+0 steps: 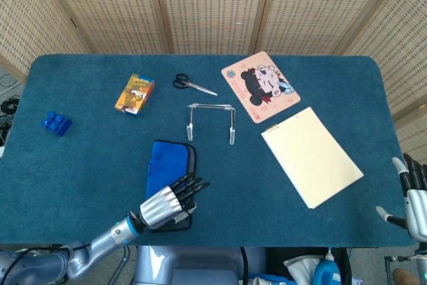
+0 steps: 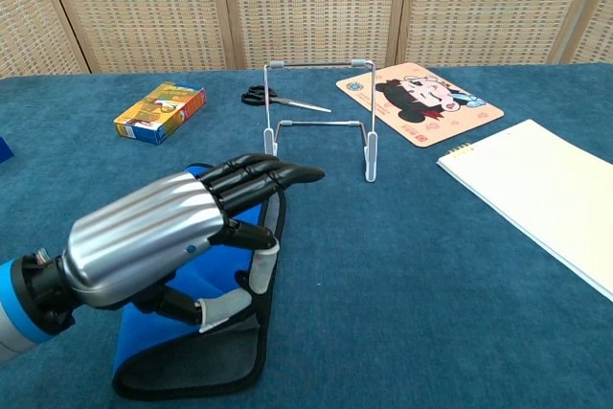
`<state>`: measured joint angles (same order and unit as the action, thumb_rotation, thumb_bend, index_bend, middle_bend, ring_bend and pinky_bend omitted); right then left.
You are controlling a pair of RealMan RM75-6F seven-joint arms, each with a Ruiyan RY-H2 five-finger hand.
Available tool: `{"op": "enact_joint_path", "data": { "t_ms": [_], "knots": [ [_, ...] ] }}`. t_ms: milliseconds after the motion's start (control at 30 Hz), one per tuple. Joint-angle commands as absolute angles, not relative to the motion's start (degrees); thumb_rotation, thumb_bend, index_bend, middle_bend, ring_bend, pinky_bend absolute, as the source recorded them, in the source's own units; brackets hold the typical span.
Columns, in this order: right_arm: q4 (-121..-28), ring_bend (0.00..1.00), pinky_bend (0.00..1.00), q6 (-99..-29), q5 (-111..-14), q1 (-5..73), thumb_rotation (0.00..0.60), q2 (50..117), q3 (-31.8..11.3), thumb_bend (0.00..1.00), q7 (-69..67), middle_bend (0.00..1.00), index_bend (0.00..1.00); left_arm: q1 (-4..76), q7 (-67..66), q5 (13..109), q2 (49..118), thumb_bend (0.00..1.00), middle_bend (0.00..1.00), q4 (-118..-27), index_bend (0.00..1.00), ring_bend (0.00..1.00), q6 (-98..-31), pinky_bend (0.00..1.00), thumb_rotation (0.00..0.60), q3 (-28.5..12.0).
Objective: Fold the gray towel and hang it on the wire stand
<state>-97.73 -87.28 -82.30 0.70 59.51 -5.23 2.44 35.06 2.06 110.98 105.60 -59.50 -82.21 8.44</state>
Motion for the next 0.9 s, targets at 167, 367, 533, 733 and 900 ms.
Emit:
{"op": "enact_joint_path", "data": {
  "t_ms": [167, 367, 533, 733, 900],
  "knots": [
    [-97.6, 0.0, 0.0, -87.1, -82.3, 0.8, 0.6, 59.5, -5.2, 0.0, 2.5, 0.0, 0.0, 34.8, 1.9, 109.9, 107.9, 0.41, 0.0, -58.8, 0.57, 0.0, -79.4, 0.0, 0.6, 9.1],
    [-97.7, 0.0, 0.0, -87.1, -82.4, 0.8, 0.6, 59.5, -5.1, 0.0, 2.5, 0.0, 0.0, 34.1, 1.9, 108.4, 108.4, 0.4, 0.0, -59.0, 0.39, 0.0, -77.6, 0.0, 0.6, 9.5],
    [-97.7, 0.0, 0.0, -87.2, -82.5, 0.7, 0.6, 59.5, -5.1, 0.0, 2.6, 0.0, 0.0, 33.3, 1.8, 106.2, 108.1, 0.36, 0.0, -60.5, 0.0, 0.0, -77.4, 0.0, 0.6, 8.1],
    [-97.7, 0.0, 0.0, -87.2, -82.6, 0.7, 0.6, 59.7, -5.0, 0.0, 2.9, 0.0, 0.0, 32.9, 4.6, 105.0, 106.2, 0.32, 0.0, -63.3, 0.0, 0.0, -81.1, 0.0, 0.6, 5.5],
    [-97.8, 0.0, 0.0, -87.2, -82.7, 0.7, 0.6, 59.7, -5.0, 0.0, 2.9, 0.0, 0.0, 32.9, 6.0, 102.3, 103.5, 0.32, 0.0, -65.5, 0.0, 0.0, -82.0, 0.0, 0.6, 2.2]
  ]
}}
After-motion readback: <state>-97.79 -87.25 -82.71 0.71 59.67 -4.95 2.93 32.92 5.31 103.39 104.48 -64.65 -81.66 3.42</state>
